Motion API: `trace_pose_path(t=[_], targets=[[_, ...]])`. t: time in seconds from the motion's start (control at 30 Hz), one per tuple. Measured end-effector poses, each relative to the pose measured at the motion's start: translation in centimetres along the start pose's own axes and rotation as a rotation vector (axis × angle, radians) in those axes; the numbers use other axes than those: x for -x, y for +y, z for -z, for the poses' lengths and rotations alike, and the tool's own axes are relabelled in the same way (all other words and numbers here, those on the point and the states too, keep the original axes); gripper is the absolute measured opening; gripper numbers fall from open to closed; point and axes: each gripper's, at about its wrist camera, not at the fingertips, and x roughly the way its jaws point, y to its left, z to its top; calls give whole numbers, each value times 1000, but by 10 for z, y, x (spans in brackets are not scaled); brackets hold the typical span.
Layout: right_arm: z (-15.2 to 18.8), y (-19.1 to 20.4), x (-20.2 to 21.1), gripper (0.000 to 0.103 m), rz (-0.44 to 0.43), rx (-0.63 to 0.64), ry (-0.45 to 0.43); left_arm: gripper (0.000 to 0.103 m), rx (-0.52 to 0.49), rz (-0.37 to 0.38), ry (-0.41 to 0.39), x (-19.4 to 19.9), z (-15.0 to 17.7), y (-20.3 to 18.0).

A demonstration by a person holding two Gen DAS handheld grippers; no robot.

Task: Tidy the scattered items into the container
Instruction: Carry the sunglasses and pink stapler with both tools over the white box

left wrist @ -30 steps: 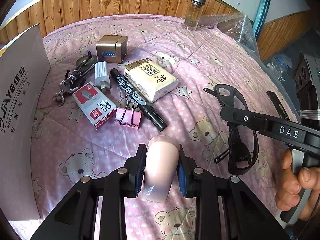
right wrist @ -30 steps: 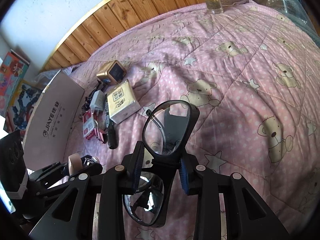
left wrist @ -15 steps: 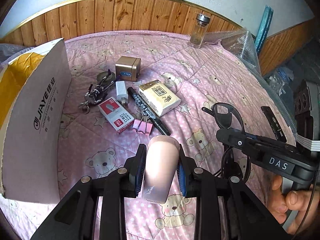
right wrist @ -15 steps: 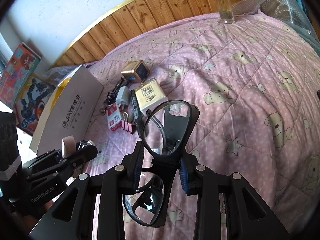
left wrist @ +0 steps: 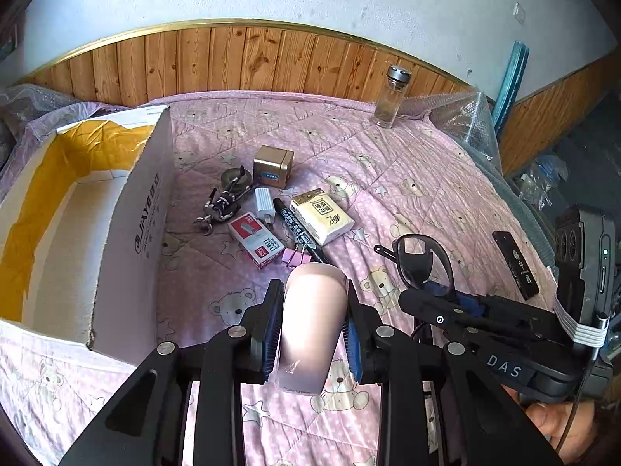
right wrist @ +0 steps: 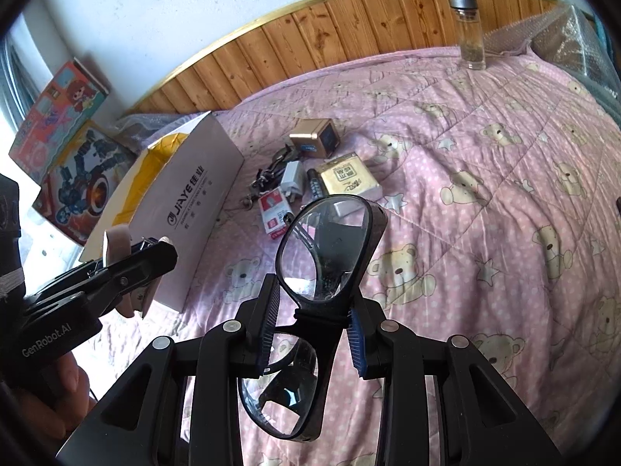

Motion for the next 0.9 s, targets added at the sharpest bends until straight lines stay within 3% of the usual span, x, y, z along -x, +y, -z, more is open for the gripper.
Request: trace_pose_path(t=[0.9], targets=[[6,124,20,34,-67,224,-13,30,165,14,-136,79,8,66]])
